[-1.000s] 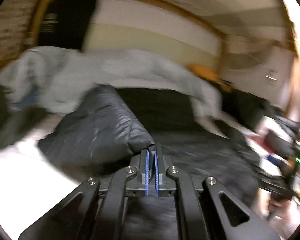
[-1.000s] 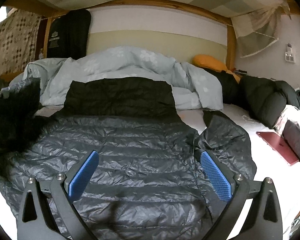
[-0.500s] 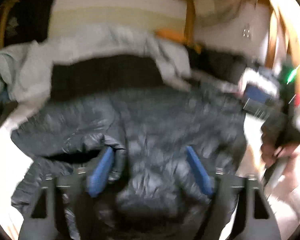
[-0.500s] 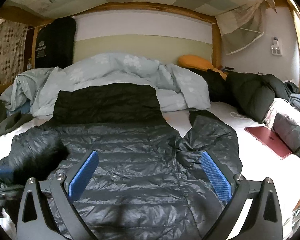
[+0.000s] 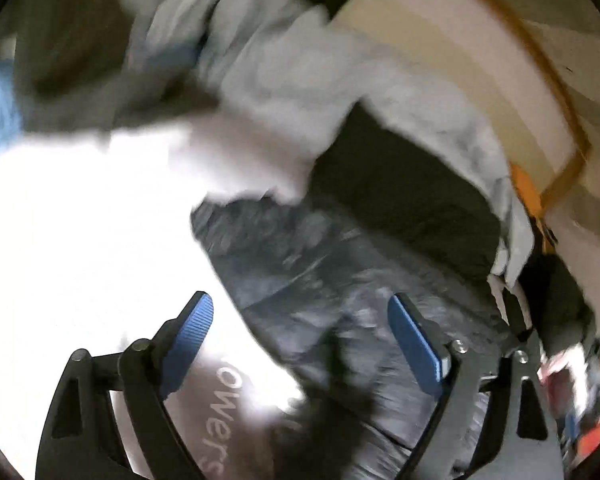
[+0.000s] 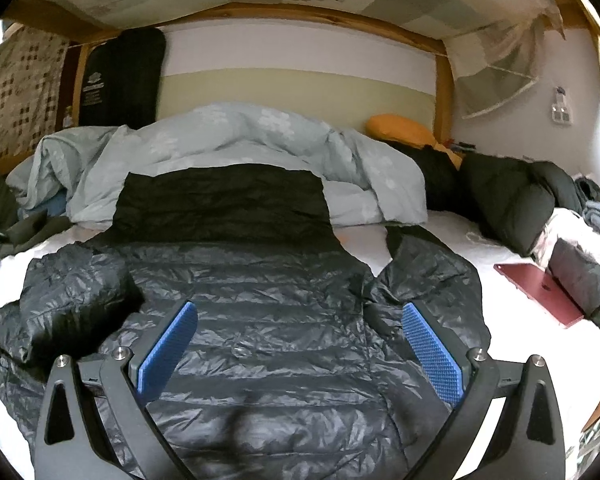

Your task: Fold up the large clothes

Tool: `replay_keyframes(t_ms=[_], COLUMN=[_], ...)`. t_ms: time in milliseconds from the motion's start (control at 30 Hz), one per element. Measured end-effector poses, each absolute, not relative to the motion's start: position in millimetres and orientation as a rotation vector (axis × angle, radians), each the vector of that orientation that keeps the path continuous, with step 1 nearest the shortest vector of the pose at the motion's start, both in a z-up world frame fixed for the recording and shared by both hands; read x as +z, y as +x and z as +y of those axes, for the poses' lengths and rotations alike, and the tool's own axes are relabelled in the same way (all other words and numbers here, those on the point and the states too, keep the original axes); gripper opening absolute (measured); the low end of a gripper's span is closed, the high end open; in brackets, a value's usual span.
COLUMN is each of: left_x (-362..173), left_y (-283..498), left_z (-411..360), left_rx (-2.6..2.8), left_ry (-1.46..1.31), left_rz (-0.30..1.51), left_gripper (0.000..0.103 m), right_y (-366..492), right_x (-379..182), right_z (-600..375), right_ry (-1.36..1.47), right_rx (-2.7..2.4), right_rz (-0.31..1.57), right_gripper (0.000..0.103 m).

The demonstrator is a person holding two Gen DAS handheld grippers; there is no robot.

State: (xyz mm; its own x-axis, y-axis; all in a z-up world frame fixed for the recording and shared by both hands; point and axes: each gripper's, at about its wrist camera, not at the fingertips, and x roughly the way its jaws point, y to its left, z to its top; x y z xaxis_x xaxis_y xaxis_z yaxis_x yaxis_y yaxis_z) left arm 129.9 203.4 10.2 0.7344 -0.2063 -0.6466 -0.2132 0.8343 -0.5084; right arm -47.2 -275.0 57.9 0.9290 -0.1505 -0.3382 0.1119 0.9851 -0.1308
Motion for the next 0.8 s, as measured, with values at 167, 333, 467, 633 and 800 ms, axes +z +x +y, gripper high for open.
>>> replay_keyframes(t_ms=[167, 333, 467, 633, 800], left_x=[-33.6, -22.7, 17.3, 82.9, 87.6], left_y=[142.5, 138.4, 111.6, 59.2, 28.6], left_z=[190.1, 173.6, 147.6, 79.7, -18.1], left_rx=[-0.005, -0.081, -0.116, -0.401, -0.689], left_ry=[-0.644, -0.576, -0.448, -0.349, -0.233], left_rz=[0.902, 0.855, 0.671, 0.451, 0.47], left_gripper=[0.084, 0.002, 0.002, 0.002, 0.002], right_y=[-52.0, -54.1, -54.3, -57.4, -61.2], right_x=[57.6, 60.2, 62.5, 72.9, 77.8], right_z=[-264.0, -266.3, -273.8, -287.6, -292.7], right_ry=[-0.177, -0.155, -0.131, -0.076, -0.072], right_rx=[-0.121, -0.093, -0.115, -0.16, -0.194], right_rz=[0.335, 0.335, 0.337, 0.313, 0.296], right_gripper=[0.102, 0.102, 0.102, 0.102, 0.102])
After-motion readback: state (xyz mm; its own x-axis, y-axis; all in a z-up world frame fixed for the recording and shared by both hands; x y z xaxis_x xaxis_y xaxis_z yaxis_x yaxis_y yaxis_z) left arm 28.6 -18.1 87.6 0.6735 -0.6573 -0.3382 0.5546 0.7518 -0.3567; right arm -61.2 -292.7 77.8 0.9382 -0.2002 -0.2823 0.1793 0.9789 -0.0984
